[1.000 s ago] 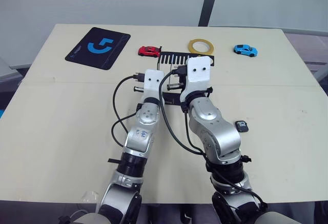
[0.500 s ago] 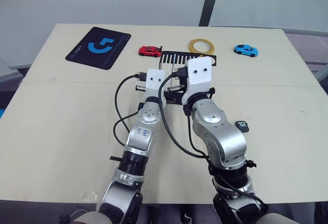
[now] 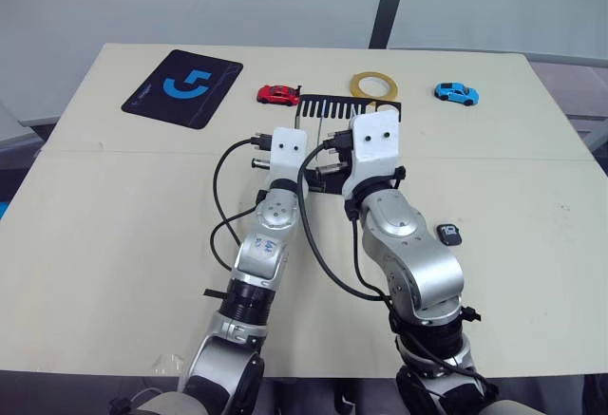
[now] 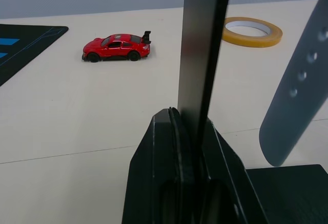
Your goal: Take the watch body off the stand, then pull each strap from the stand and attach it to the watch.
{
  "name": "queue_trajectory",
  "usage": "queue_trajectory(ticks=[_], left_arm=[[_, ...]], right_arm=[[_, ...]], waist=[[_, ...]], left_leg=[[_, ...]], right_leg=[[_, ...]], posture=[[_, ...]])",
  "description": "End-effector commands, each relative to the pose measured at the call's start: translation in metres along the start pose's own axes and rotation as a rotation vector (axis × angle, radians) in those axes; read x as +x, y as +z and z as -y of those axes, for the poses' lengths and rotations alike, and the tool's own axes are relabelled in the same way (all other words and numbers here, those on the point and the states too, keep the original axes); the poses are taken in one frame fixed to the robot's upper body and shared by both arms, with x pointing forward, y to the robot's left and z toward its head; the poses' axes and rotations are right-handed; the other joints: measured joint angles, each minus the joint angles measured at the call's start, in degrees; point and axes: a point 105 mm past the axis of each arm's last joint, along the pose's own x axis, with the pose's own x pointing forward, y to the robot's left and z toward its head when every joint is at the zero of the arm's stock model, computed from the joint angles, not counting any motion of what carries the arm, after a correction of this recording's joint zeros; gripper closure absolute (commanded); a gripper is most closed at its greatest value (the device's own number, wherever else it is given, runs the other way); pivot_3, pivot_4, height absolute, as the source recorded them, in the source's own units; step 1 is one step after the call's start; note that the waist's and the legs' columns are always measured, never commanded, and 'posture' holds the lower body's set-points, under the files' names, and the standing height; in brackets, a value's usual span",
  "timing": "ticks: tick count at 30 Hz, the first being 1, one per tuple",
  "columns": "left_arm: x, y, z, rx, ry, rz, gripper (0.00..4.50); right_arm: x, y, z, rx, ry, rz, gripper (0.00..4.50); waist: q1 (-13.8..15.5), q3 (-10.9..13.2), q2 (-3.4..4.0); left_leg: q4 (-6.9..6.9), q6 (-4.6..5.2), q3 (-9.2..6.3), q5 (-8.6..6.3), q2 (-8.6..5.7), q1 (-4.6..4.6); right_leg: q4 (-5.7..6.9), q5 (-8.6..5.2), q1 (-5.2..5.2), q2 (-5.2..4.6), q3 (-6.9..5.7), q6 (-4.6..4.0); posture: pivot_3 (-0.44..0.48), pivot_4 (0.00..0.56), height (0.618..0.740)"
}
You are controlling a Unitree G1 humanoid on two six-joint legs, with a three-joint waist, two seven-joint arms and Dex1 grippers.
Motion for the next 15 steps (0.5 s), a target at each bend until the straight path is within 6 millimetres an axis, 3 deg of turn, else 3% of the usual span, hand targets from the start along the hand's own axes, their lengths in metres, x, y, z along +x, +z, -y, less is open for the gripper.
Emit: queue_trajectory(ticks=[1, 11, 12, 13, 15], left_arm=[[-0.001, 0.005, 0.018, -0.04, -0.049, 0.007, 4.5], [-0.004, 0.005, 0.023, -0.06, -0.085, 0.0, 4.5], [-0.005, 0.006, 0.023, -0.064, -0.091, -0.001, 3.74], [-0.006, 0.006, 0.024, -0.066, -0.096, -0.006, 3.5], [-0.008, 0.006, 0.023, -0.067, -0.102, -0.013, 2.61]], right_arm=[[-0.011, 0.017, 0.002, -0.004, 0.004, 0.072, 4.46], [-0.03, 0.011, 0.013, -0.014, 0.012, 0.062, 4.46], [-0.031, 0.011, 0.013, -0.015, 0.012, 0.06, 4.5], [-0.031, 0.011, 0.013, -0.015, 0.012, 0.059, 4.5], [-0.032, 0.01, 0.014, -0.016, 0.012, 0.058, 4.5]], waist=[[-0.01, 0.0, 0.0], [0.07, 0.0, 0.0], [0.05, 0.0, 0.0], [0.01, 0.0, 0.0], [-0.09, 0.0, 0.0]], left_leg=[[0.0, 0.0, 0.0, 0.0, 0.0, 0.0], [-0.01, 0.0, -0.01, 0.0, 0.0, -0.01], [-0.01, 0.0, -0.02, 0.0, 0.0, -0.01], [-0.01, 0.0, -0.02, 0.0, 0.0, -0.01], [-0.01, 0.0, -0.01, 0.0, 0.0, -0.04]], right_leg=[[0.0, 0.0, 0.0, 0.0, 0.0, 0.0], [-0.03, 0.0, 0.0, 0.0, -0.01, 0.0], [-0.03, 0.0, 0.0, 0.0, -0.01, 0.0], [-0.04, 0.0, 0.0, 0.0, -0.01, 0.0], [-0.06, 0.0, -0.02, 0.01, -0.02, 0.0]], posture=[[0.0, 0.15, 0.732], [0.0, 0.15, 0.732], [0.0, 0.15, 0.732], [0.0, 0.15, 0.732], [0.0, 0.15, 0.732]])
